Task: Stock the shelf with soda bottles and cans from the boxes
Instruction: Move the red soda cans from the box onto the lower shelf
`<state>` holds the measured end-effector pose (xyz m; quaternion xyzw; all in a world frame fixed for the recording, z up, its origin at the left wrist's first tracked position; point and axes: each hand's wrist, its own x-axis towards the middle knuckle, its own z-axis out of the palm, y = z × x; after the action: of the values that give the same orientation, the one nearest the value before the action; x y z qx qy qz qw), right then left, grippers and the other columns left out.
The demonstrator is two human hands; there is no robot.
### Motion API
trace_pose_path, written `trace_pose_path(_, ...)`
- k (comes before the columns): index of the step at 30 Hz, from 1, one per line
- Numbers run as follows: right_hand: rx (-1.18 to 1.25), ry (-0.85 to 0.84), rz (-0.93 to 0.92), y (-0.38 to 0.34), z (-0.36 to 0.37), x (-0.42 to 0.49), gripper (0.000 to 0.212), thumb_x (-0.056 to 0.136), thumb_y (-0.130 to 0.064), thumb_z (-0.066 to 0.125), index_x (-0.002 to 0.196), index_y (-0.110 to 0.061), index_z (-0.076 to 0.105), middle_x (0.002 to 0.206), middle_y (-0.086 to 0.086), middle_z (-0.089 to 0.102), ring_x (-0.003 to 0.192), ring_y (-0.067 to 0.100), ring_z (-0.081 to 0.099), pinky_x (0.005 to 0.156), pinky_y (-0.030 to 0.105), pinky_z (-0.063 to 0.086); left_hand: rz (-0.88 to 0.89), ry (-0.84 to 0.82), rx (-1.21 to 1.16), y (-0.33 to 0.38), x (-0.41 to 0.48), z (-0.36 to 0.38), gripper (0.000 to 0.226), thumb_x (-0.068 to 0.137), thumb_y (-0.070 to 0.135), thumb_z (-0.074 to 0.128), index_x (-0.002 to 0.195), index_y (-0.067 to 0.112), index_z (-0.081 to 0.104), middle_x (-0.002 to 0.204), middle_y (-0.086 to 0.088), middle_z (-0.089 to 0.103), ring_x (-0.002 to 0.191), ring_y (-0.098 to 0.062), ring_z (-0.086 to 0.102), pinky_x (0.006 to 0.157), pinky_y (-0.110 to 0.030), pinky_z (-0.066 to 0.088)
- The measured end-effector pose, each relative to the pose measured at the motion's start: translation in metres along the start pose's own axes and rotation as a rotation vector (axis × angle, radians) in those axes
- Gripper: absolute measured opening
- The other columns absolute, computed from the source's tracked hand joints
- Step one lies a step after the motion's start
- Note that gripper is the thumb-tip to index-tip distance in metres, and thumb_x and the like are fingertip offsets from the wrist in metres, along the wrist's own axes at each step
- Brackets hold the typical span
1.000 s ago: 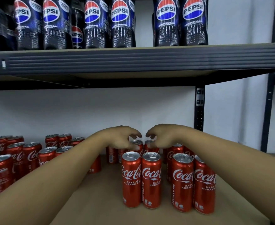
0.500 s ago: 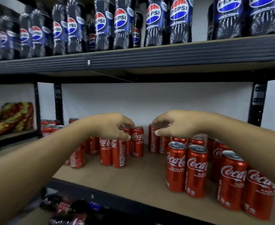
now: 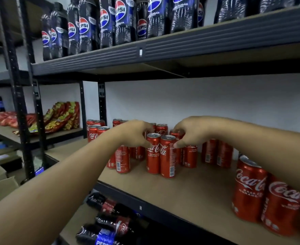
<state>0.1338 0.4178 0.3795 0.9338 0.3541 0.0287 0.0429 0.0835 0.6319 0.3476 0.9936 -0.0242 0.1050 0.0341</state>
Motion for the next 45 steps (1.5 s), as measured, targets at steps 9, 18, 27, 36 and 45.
trace_pose_path(9, -0.014, -0.120, 0.015, 0.002, -0.002, 0.059, 0.079, 0.083, -0.064, 0.070, 0.147, -0.025, 0.046, 0.144, -0.002, 0.055, 0.125, 0.021, 0.056, 0.099, 0.038, 0.051, 0.115, -0.111, 0.026, -0.030, 0.060, 0.009, 0.092, 0.075, 0.047, 0.086, 0.152, 0.029, 0.040, 0.150, 0.003, 0.052, 0.132, -0.022, 0.052, 0.109, -0.043, 0.045)
trace_pose_path(18, 0.085, -0.190, 0.082, -0.005, -0.007, 0.082, 0.047, 0.083, -0.067, 0.068, 0.104, -0.024, 0.066, 0.090, -0.012, 0.066, 0.082, 0.007, 0.064, 0.065, 0.027, 0.051, 0.476, -0.422, 0.007, -0.060, 0.115, -0.010, 0.062, 0.076, 0.050, 0.084, 0.130, 0.032, 0.061, 0.117, 0.018, 0.068, 0.095, 0.001, 0.061, 0.086, -0.025, 0.053)
trace_pose_path(27, 0.203, -0.098, 0.318, -0.025, 0.010, 0.084, 0.036, 0.080, -0.058, 0.075, 0.091, -0.026, 0.062, 0.087, -0.008, 0.063, 0.078, 0.010, 0.062, 0.072, 0.038, 0.057, 0.704, -0.513, -0.082, -0.071, 0.146, 0.007, 0.042, 0.077, 0.053, 0.083, 0.108, 0.032, 0.065, 0.100, 0.014, 0.071, 0.089, -0.005, 0.066, 0.082, -0.036, 0.057)
trace_pose_path(36, 0.205, -0.094, 0.367, -0.020, 0.011, 0.054, 0.047, 0.079, -0.052, 0.076, 0.121, -0.033, 0.068, 0.116, -0.013, 0.068, 0.102, 0.011, 0.063, 0.088, 0.035, 0.056, 0.692, -0.529, -0.206, -0.053, 0.138, 0.006, 0.049, 0.072, 0.043, 0.090, 0.116, 0.034, 0.069, 0.108, 0.021, 0.073, 0.095, 0.001, 0.068, 0.092, -0.034, 0.057)
trace_pose_path(45, 0.208, -0.081, 0.389, -0.002, 0.008, -0.007, 0.084, 0.083, -0.028, 0.081, 0.152, -0.030, 0.033, 0.130, -0.012, 0.063, 0.112, 0.013, 0.062, 0.098, 0.038, 0.054, 0.602, -0.519, -0.404, -0.001, 0.098, 0.016, 0.054, 0.076, 0.027, 0.090, 0.125, 0.028, 0.067, 0.112, 0.015, 0.075, 0.106, -0.007, 0.070, 0.102, -0.039, 0.054)
